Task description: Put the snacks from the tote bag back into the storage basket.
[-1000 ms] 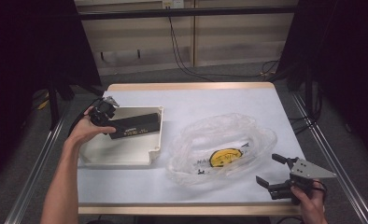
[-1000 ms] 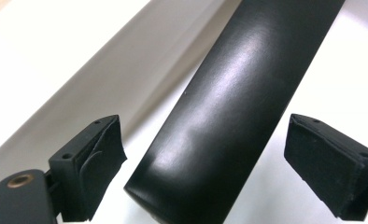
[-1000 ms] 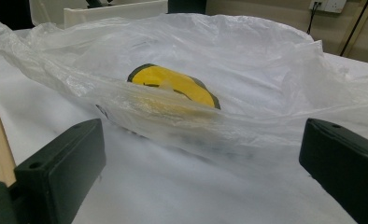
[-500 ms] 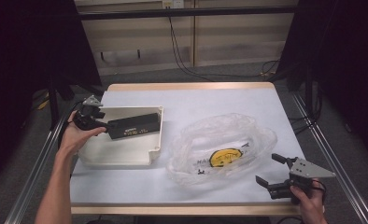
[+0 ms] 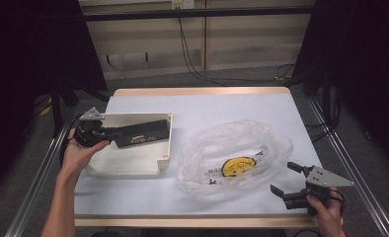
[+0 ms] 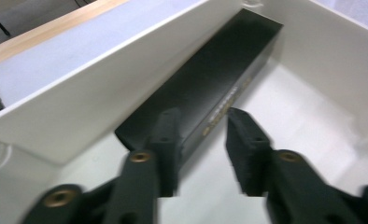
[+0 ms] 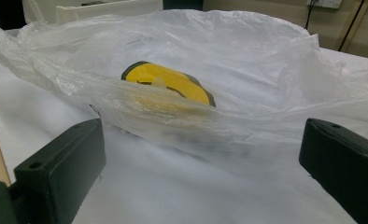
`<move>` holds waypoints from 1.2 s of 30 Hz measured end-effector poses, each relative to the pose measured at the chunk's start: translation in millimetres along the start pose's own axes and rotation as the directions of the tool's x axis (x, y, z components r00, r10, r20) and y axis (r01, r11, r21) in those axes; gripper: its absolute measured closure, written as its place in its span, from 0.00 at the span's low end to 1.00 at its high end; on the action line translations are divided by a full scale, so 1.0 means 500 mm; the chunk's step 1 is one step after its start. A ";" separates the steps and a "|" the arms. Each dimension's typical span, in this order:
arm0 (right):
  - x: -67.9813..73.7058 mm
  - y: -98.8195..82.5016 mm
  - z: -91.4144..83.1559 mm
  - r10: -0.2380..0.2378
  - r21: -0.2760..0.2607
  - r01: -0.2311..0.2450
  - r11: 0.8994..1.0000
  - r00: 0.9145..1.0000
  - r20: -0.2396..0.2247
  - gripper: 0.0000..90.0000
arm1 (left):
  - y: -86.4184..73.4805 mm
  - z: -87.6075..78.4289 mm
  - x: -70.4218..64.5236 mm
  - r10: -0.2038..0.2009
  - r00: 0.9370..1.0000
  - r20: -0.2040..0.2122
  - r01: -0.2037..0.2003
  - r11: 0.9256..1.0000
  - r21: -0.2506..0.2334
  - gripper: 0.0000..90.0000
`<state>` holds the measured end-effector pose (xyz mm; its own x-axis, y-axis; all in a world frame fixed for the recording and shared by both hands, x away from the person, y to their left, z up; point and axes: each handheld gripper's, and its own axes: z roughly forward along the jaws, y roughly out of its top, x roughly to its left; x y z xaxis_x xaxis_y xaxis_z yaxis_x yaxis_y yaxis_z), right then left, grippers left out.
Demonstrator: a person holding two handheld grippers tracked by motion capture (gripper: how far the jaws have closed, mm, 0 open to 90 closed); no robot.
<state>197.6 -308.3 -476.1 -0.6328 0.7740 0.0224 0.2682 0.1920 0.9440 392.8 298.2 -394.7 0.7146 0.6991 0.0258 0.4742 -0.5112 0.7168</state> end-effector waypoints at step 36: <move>0.011 0.004 0.003 -0.028 0.008 0.028 1.000 1.000 -0.013 0.00 | -0.031 0.135 -0.025 -0.078 0.996 -0.042 0.083 0.988 0.127 1.00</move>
<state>195.6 -302.6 -474.5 -0.6491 0.7607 0.0004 0.2564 0.2183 0.9416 411.4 263.6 -453.1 0.6530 0.7573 -0.0014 0.5935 -0.5106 0.6222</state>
